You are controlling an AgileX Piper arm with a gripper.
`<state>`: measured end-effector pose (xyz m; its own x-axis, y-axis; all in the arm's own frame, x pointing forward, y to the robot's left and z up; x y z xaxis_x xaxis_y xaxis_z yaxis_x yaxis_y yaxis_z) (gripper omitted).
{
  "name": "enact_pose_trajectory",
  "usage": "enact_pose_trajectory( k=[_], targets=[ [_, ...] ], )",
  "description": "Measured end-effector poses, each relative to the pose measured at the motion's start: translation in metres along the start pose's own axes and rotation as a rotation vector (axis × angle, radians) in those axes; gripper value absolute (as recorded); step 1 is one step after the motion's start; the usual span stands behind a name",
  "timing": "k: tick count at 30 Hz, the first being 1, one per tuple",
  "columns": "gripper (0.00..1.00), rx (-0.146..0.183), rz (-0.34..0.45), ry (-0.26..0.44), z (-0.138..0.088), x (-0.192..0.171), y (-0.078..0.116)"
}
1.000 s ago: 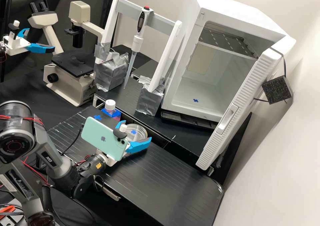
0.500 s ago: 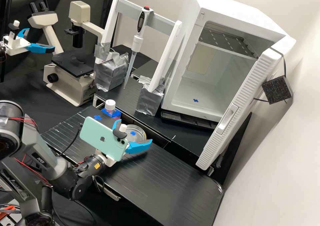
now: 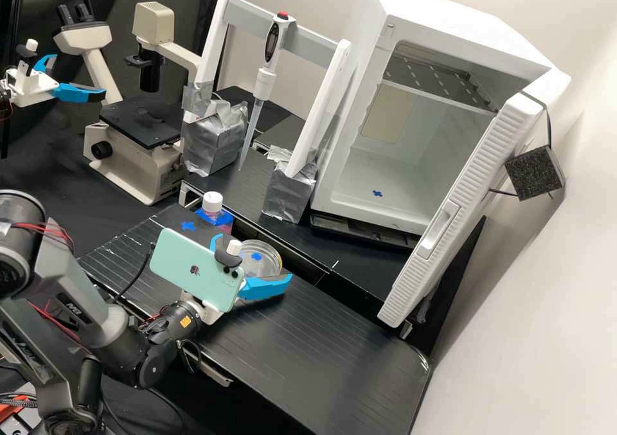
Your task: Move the petri dish to the incubator
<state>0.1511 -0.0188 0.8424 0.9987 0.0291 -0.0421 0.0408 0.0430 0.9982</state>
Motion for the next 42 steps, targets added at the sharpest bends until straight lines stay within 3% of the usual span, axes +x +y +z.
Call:
enact_pose_trajectory(
  k=[4,15,16,42],
  targets=[
    [1.00,0.007,-0.028,-0.012,0.006,0.004,-0.005],
    [1.00,0.011,0.010,-0.012,0.008,0.008,-0.004],
    [0.00,0.011,0.011,-0.011,0.008,0.008,-0.004],
    [0.00,0.009,0.024,-0.015,0.007,0.013,-0.006]
  ],
)
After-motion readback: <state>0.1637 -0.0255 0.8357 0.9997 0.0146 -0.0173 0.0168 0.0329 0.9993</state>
